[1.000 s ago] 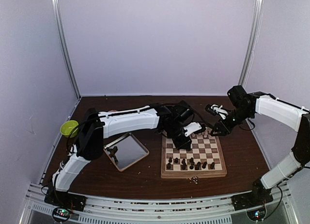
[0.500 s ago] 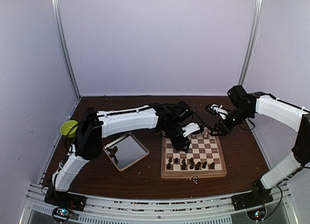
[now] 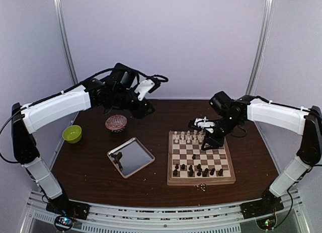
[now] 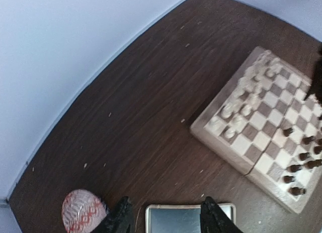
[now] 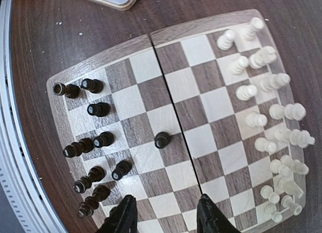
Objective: Set up the chess pieces on the board
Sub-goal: Pick up the pawn from the chessboard.
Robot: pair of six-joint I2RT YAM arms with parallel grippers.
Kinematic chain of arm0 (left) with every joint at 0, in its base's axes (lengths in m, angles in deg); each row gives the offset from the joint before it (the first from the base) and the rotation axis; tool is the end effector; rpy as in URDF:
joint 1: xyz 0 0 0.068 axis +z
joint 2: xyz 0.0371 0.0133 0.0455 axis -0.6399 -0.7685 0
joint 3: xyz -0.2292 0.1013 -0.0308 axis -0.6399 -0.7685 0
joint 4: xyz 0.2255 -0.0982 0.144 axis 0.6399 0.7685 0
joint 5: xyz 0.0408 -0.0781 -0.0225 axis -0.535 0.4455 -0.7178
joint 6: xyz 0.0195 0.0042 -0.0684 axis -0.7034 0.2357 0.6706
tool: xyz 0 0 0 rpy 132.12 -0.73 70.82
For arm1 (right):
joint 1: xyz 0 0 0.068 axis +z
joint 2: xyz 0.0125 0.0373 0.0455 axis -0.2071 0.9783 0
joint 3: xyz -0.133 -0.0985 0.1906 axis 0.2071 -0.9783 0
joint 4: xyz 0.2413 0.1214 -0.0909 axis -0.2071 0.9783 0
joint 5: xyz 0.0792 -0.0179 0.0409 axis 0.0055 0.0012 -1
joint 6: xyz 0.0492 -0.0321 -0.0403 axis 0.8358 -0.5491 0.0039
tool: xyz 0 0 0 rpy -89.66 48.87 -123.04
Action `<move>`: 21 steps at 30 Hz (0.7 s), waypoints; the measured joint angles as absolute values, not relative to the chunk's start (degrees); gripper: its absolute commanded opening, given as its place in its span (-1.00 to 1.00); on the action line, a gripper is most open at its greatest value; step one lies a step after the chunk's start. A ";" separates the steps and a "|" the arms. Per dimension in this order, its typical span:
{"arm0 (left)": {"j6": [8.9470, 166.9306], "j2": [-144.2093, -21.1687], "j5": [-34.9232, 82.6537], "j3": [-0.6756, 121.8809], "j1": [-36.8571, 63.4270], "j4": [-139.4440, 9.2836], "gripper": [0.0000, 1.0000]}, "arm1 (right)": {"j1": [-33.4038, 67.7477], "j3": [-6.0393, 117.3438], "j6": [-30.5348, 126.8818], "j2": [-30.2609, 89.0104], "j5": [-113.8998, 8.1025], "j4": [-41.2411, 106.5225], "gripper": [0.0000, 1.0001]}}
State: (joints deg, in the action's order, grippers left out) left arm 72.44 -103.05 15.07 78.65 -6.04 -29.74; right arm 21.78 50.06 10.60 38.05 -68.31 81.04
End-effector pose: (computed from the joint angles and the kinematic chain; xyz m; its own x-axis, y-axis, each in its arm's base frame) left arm 0.2947 -0.3025 0.3056 -0.3869 0.4962 -0.7772 0.7403 0.6697 0.0591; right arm 0.2698 0.2077 0.2026 -0.3441 -0.7956 -0.4987 -0.9370 0.3251 0.1279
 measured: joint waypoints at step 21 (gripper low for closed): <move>75.43 -103.60 13.19 75.00 -2.80 -30.97 -0.04 | 30.46 54.91 10.38 51.29 -59.04 79.46 -0.29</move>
State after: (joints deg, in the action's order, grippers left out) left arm 75.43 -103.60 13.19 75.00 -2.80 -30.97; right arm 30.46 54.91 10.38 51.29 -59.04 79.46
